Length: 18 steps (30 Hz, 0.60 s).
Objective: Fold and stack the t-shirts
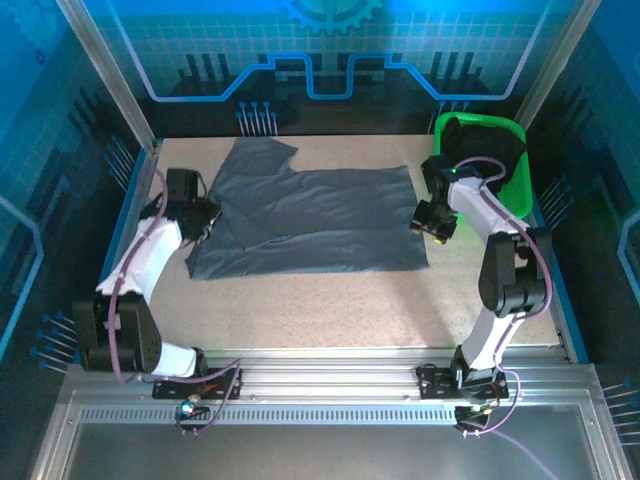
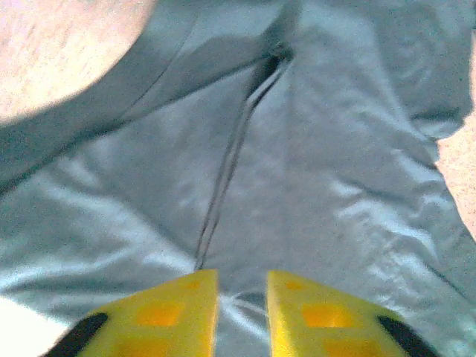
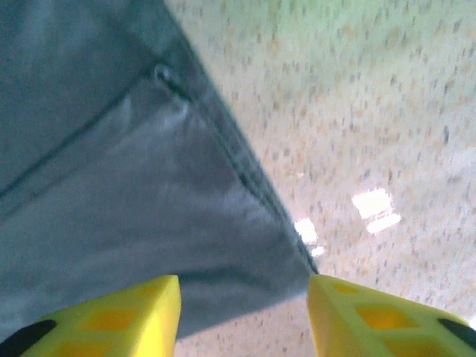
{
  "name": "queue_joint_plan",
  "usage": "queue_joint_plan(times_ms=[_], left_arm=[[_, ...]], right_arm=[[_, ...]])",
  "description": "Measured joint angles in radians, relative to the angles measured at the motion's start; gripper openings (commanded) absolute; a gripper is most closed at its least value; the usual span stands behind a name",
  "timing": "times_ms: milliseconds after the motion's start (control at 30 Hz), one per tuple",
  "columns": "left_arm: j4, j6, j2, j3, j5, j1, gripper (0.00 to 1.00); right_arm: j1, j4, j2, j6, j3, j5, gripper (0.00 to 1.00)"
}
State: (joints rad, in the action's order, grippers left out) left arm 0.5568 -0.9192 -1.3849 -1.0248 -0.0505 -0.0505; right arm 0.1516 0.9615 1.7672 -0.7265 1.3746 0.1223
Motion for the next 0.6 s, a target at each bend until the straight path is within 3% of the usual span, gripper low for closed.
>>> queue_joint_plan(times_ms=[167, 367, 600], left_arm=[[-0.008, -0.074, -0.086, 0.112, 0.038, 0.0, 0.07], [-0.014, -0.149, -0.264, 0.108, 0.044, 0.0, 0.07], [0.013, -0.226, -0.209, 0.176, 0.025, 0.0, 0.09]], right_arm=[[0.09, -0.046, 0.032, 0.008, -0.061, -0.038, 0.33], [0.103, -0.07, 0.163, 0.014, -0.059, -0.055, 0.33], [0.105, -0.026, 0.207, 0.025, -0.034, -0.051, 0.36]])
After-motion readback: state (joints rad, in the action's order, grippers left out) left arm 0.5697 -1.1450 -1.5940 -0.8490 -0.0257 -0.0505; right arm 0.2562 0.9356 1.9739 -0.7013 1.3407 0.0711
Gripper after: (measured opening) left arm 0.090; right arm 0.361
